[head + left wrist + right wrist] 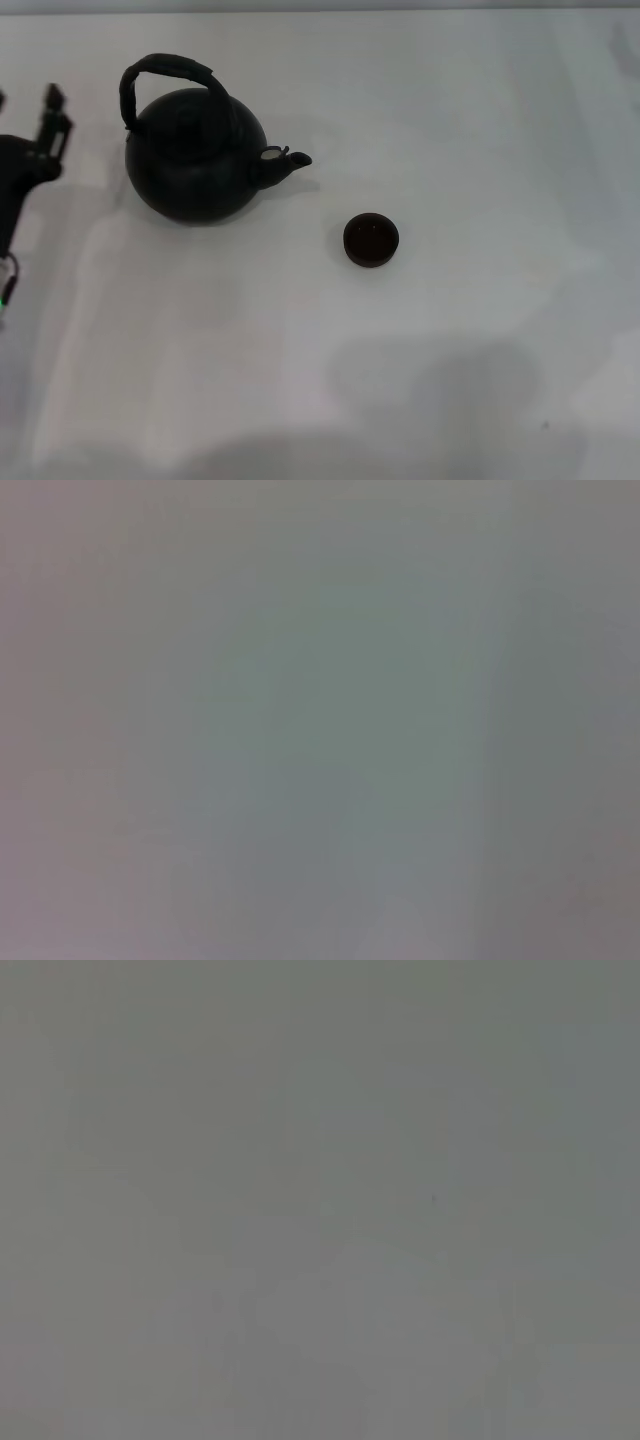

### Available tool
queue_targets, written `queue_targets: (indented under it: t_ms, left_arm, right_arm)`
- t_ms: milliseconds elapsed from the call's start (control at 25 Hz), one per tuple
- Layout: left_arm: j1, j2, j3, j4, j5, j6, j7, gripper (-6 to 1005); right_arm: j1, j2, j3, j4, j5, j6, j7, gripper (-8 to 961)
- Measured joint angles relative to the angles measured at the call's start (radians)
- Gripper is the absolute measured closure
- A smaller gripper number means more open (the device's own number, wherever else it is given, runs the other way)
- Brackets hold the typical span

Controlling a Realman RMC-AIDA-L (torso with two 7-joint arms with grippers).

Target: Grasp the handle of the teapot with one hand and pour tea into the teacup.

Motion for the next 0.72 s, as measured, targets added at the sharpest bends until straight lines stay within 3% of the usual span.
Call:
queue_targets:
  t_ms: [400,720]
  left_arm:
    - [-0.044,0.004,0.0,-0.057,-0.189,0.009,-0.004,346]
    - [-0.114,0.004,-0.007,-0.148,-0.28,-0.012,-0.17,347]
  right_arm:
    - [-0.012,-0.001,0.0,0.035,0.0,0.004,0.001,87]
    - [-0.021,-0.001,0.011,0.038,0.005,0.004,0.001,87]
